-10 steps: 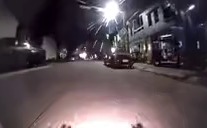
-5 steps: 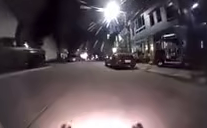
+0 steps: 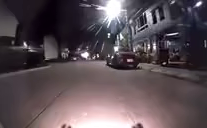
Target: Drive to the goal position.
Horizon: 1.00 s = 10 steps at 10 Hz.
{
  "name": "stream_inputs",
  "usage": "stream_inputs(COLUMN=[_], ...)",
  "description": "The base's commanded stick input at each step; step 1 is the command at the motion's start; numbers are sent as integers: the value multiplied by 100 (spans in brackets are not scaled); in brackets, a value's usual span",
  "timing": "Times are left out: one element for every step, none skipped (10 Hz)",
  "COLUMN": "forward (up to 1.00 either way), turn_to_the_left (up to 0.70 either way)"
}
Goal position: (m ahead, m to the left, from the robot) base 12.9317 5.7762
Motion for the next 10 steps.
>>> stream_inputs(forward=[60, 46, 45, 45, 45, 45, 45, 45, 45, 45], turn_to_the_left=[0, 0, 0, 0, 0, 0, 0, 0, 0, 0])
